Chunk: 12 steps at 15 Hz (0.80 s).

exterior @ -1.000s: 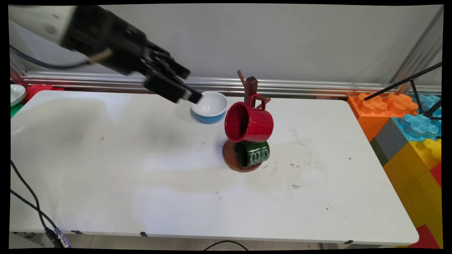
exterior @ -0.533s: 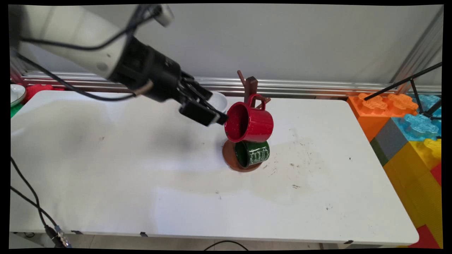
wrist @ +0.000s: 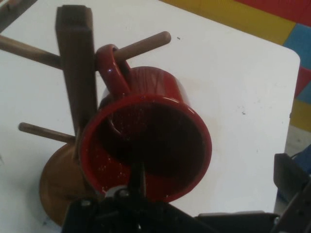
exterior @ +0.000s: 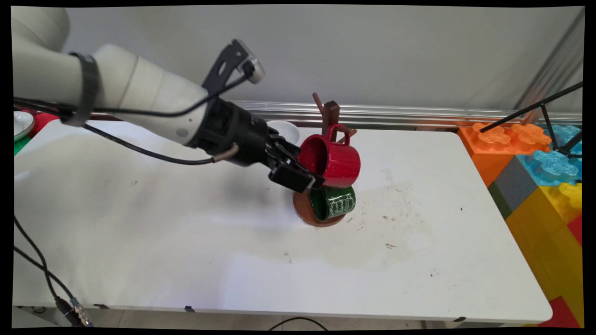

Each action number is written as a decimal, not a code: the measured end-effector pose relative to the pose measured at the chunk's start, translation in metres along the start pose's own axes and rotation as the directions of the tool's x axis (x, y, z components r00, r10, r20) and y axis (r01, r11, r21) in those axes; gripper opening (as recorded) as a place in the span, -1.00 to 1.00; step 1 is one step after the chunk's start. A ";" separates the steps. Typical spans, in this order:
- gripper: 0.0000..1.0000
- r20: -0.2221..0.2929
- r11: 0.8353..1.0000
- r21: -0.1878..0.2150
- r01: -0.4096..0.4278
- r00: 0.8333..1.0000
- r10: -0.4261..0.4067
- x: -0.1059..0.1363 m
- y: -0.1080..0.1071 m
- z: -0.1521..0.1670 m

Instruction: Pick up the red mug from the rack

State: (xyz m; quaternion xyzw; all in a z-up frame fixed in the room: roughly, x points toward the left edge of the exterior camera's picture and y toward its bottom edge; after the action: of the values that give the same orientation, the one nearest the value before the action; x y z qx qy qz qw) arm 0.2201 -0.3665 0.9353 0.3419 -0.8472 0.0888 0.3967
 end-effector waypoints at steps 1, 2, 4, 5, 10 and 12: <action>1.00 -0.003 1.000 -0.001 0.003 1.000 -0.003 -0.003 0.000 0.006; 1.00 -0.007 1.000 -0.003 0.005 1.000 -0.005 -0.005 0.000 0.012; 1.00 -0.018 1.000 -0.006 0.006 1.000 -0.006 -0.007 0.001 0.023; 1.00 -0.022 1.000 -0.007 0.006 1.000 -0.007 -0.008 0.001 0.027; 1.00 -0.045 1.000 -0.011 0.002 0.999 -0.003 -0.009 0.000 0.051; 1.00 -0.052 1.000 -0.011 0.001 0.999 -0.001 -0.009 -0.001 0.060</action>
State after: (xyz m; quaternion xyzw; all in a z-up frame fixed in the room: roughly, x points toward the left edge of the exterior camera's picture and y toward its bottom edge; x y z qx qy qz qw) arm 0.1884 -0.3880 0.8887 0.3376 -0.8369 0.0929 0.4207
